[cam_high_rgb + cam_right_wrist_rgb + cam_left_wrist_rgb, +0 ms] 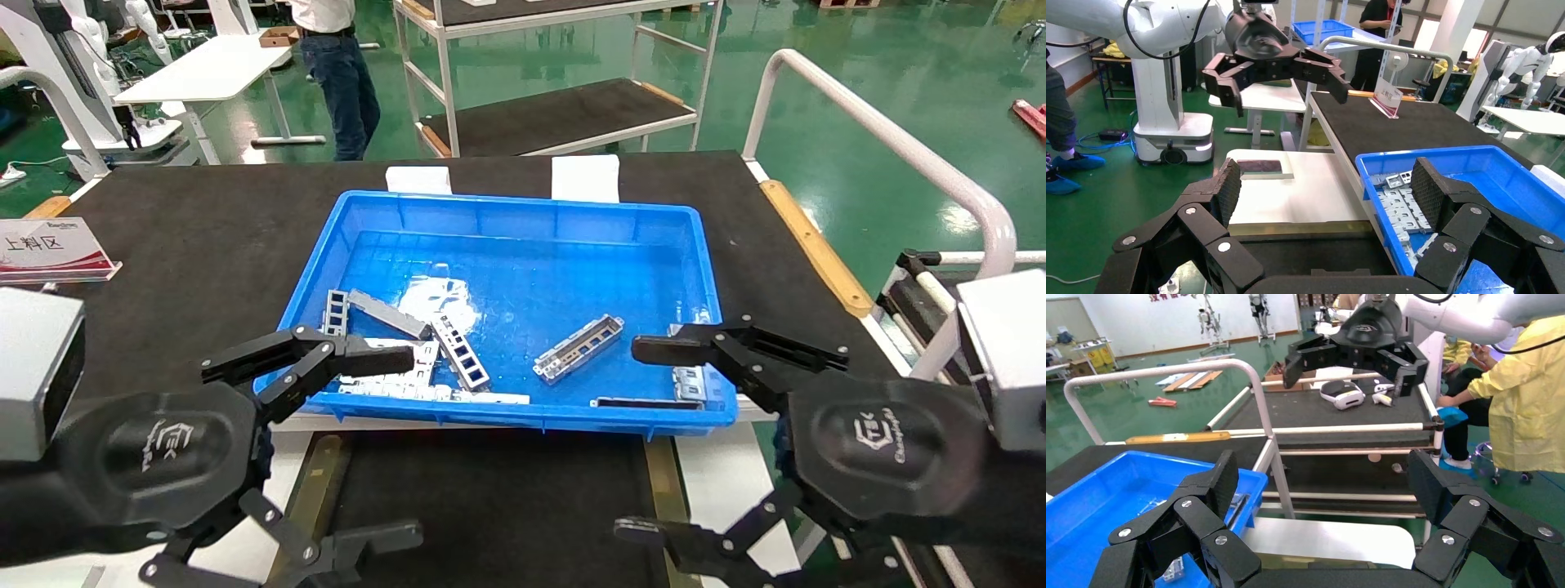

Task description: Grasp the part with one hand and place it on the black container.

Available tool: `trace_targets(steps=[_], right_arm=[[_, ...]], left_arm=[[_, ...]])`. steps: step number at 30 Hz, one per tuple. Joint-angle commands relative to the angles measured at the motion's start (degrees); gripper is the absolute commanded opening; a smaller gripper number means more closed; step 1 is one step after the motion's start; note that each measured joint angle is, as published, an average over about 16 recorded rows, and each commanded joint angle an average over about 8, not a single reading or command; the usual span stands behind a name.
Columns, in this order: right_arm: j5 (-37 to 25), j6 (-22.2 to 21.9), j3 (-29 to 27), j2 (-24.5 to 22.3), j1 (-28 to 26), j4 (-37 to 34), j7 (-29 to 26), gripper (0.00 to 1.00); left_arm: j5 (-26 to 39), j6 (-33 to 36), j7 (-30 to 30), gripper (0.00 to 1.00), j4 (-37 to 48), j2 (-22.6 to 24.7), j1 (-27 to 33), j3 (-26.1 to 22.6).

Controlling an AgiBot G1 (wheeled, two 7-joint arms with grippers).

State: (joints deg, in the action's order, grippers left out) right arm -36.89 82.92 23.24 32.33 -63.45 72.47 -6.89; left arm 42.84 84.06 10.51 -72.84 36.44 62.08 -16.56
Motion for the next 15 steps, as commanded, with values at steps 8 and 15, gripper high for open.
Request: trace_targets(steps=[8, 15], right_arm=[[0.00, 0.00, 0.00, 0.00, 0.00, -0.01, 0.00, 1.00], [0.00, 0.00, 0.01, 0.00, -0.01, -0.01, 0.00, 1.00]], left_arm=[[3.44, -4.17, -0.90, 1.00, 2.56, 3.77, 1.22, -1.43], [7.68, -8.14, -2.63, 1.00, 7.97, 9.40, 4.04, -3.58]])
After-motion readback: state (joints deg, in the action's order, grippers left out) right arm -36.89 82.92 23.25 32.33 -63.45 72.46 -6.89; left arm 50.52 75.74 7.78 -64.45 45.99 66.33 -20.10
